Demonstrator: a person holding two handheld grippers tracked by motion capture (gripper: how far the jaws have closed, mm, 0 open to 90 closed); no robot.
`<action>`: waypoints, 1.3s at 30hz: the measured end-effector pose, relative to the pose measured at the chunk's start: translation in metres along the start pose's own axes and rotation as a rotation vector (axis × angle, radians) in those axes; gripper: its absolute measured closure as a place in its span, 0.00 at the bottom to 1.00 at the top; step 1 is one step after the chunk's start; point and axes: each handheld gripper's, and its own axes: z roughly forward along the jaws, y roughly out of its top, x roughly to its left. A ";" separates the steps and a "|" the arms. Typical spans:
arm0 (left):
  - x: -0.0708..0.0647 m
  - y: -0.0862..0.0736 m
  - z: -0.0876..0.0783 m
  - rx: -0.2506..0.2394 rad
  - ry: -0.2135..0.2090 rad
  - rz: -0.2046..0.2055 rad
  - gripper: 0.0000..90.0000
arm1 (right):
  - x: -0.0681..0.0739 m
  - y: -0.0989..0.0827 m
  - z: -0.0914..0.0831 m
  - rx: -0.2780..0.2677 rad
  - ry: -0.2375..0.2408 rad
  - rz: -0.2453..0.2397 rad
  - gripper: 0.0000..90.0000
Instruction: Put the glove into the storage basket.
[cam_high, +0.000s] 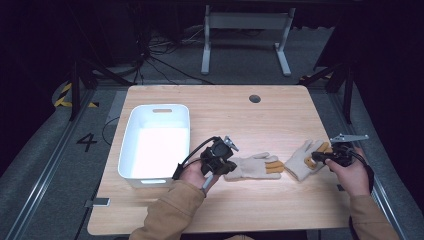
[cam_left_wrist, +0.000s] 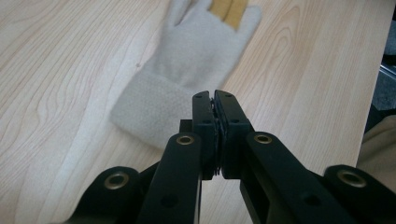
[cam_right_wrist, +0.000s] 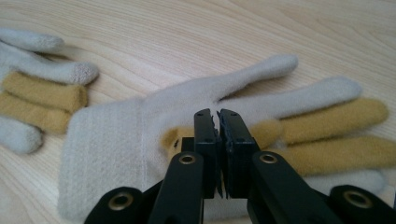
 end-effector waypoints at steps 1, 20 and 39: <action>0.000 0.000 0.000 0.000 0.000 0.000 0.97 | 0.000 0.000 0.000 0.000 0.000 0.000 0.97; -0.002 0.004 0.005 0.005 -0.013 0.011 0.97 | -0.014 -0.012 -0.004 0.004 -0.102 0.001 0.98; -0.005 0.010 0.004 -0.005 -0.022 0.031 0.97 | 0.013 -0.016 -0.018 0.311 -0.022 -0.029 0.99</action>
